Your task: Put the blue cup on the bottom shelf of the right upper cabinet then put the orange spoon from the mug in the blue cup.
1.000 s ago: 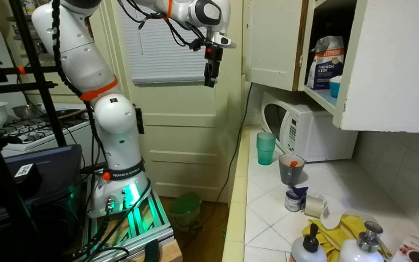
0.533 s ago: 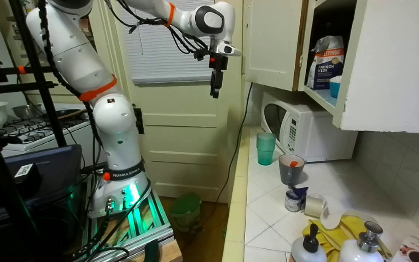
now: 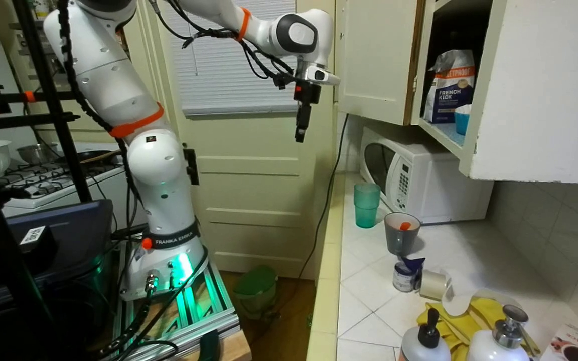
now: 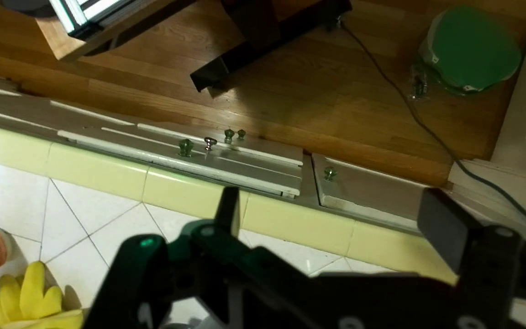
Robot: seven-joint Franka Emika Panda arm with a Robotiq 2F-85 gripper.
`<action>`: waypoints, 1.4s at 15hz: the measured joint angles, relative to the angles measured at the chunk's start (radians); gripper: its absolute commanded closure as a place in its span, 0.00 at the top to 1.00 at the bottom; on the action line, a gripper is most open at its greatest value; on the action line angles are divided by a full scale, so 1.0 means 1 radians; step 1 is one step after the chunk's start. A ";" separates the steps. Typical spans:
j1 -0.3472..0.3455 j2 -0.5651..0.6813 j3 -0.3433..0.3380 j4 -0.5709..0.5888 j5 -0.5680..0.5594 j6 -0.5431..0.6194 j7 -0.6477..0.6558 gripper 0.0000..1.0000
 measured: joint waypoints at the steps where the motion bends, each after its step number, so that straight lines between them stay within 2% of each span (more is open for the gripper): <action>1: -0.017 0.015 -0.016 -0.001 0.000 0.005 0.011 1.00; 6: -0.087 0.089 -0.099 -0.012 0.000 0.127 0.035 1.00; 11: -0.115 0.151 -0.141 -0.043 0.000 0.297 0.054 1.00; 21: -0.119 0.193 -0.156 -0.043 0.005 0.312 0.092 1.00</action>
